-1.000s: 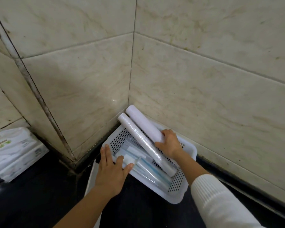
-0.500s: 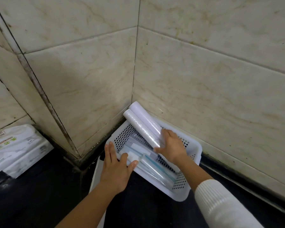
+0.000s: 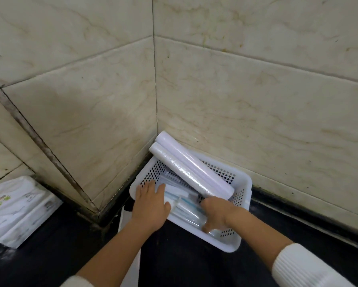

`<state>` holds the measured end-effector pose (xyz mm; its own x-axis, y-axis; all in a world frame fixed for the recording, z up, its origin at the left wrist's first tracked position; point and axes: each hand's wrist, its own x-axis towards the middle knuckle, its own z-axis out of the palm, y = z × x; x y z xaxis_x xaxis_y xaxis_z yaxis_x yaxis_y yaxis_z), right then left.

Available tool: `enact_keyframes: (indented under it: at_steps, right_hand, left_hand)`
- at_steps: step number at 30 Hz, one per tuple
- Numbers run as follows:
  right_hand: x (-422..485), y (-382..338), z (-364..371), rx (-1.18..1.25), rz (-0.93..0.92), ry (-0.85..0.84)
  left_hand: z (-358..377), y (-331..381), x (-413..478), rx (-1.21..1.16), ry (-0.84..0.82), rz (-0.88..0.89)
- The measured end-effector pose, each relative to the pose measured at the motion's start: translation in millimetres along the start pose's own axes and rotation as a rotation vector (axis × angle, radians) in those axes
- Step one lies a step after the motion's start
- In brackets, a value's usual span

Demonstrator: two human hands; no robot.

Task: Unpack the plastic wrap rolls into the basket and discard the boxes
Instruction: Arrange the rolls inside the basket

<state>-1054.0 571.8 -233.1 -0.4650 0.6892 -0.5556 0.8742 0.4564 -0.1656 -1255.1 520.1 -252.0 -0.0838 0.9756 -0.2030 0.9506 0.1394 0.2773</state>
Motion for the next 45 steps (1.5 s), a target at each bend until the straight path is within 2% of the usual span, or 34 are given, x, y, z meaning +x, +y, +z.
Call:
enact_keyframes:
  at_steps: [3,7,14,20,23,27,32,35,37,39,41,43,44,45]
  right_hand:
    - [6.3,-2.0,14.2,-0.111,0.088,0.005]
    - [13.0,-4.9,27.5,-0.226,0.046,0.083]
    - [10.2,4.0,20.5,0.096,0.063,0.085]
    - [-19.9,26.4,-24.5,0.525,0.059,0.245]
    - [-24.0,36.7,-38.6,0.565,0.101,0.349]
    - [-20.4,35.2,-34.5,0.566,0.118,0.352]
    - [-9.8,22.3,-25.3,0.520,0.125,0.379]
    - [-3.8,17.3,-29.0,0.499,0.125,0.394]
    - [-0.7,13.8,-33.2,0.481,0.123,0.413]
    - [4.0,7.9,-33.8,0.454,0.107,0.418]
    - [10.9,-3.8,-30.7,0.419,0.088,0.406]
    - [21.4,-19.7,-24.4,0.397,0.059,0.389]
    - [28.0,-28.4,-20.1,0.393,0.046,0.376]
    - [35.1,-36.7,-15.5,0.387,0.036,0.365]
  left_hand:
    - [-8.7,5.5,23.5,-0.096,-0.118,0.009]
    - [-8.1,6.5,51.7,0.002,-0.215,0.062]
    - [7.0,1.8,76.6,0.071,-0.323,0.075]
    - [10.0,-4.9,78.2,0.040,-0.418,0.097]
    - [10.9,-1.8,74.4,-0.003,-0.479,0.146]
    - [11.2,14.2,67.9,-0.108,-0.566,0.201]
    - [17.6,36.8,58.4,-0.233,-0.569,0.258]
    - [7.4,28.6,54.8,-0.377,-0.569,0.229]
    - [-3.7,15.0,53.3,-0.418,-0.539,0.218]
    - [-14.3,-0.6,51.9,-0.370,-0.442,0.205]
    - [-21.4,-14.5,47.6,-0.229,-0.182,0.177]
    - [-23.2,-26.7,39.2,-0.119,0.179,0.140]
    - [-21.0,-32.4,34.5,-0.109,0.300,0.118]
    - [-16.5,-37.6,30.3,-0.122,0.354,0.097]
